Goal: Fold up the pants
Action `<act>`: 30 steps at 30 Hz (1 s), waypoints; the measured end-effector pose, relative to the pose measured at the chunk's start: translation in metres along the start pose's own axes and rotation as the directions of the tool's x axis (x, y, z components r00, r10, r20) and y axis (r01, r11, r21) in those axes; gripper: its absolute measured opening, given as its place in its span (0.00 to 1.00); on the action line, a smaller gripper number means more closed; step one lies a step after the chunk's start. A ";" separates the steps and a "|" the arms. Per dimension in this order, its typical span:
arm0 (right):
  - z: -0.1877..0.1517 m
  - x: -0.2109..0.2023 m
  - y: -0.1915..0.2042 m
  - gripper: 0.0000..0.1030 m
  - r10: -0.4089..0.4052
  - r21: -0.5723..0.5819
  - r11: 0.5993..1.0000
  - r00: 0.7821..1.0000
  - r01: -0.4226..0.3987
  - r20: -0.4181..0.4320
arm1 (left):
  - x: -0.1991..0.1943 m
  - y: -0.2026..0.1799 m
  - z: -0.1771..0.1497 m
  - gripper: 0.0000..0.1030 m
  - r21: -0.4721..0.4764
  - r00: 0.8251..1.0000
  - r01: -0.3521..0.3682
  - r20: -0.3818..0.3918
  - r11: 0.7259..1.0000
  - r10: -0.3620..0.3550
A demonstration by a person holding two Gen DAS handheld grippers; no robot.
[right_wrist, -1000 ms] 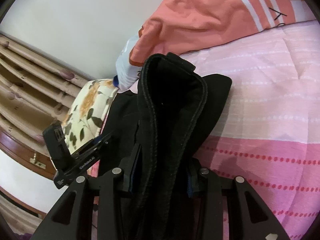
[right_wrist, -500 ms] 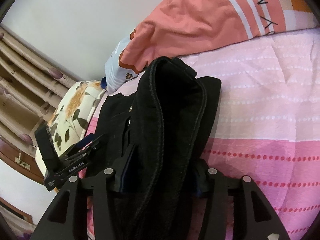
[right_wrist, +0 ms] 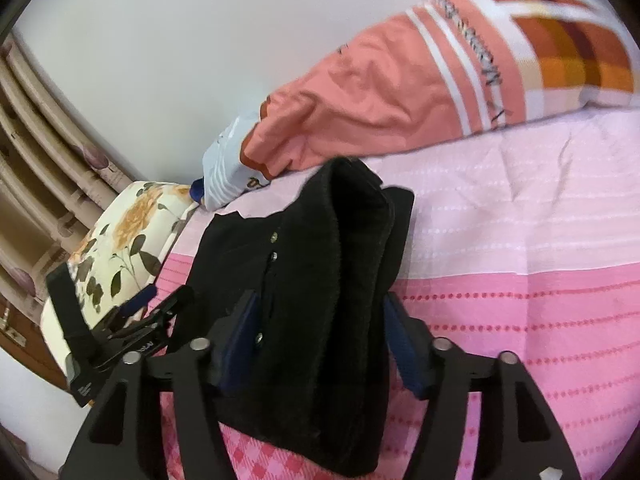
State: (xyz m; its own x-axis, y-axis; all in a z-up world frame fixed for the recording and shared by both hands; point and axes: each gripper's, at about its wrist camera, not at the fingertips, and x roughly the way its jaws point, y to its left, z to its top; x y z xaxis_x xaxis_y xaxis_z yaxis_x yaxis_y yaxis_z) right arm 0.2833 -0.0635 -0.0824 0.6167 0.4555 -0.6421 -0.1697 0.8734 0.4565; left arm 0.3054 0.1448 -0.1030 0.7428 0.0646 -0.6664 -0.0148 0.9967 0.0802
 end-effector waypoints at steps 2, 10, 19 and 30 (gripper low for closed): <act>-0.002 -0.017 0.013 0.68 -0.038 -0.054 0.998 0.998 0.041 0.057 | -0.012 -0.004 0.001 0.87 0.004 1.000 0.007 0.021 1.000 -0.007; 0.002 -0.067 0.057 0.89 -0.117 -0.189 0.969 0.968 0.160 0.222 | -0.067 -0.014 0.012 0.91 -0.007 0.994 0.012 0.107 1.000 -0.011; -0.032 -0.095 0.086 0.97 -0.134 -0.182 0.966 0.958 0.183 0.252 | -0.148 -0.008 0.027 1.00 -0.064 0.966 -0.009 0.258 0.998 0.025; -0.034 -0.146 0.114 0.97 -0.076 -0.196 0.970 0.948 0.141 0.309 | -0.235 -0.021 0.045 1.00 -0.038 0.931 -0.063 0.357 0.997 0.072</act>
State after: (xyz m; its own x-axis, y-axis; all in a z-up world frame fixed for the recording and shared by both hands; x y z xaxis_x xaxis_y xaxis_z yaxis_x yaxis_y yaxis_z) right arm 0.1476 -0.0248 0.0428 0.8348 0.3126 -0.4531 -0.2284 0.9456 0.2316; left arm 0.1609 0.1069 0.0850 0.9298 0.1141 -0.3500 -0.0863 0.9918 0.0939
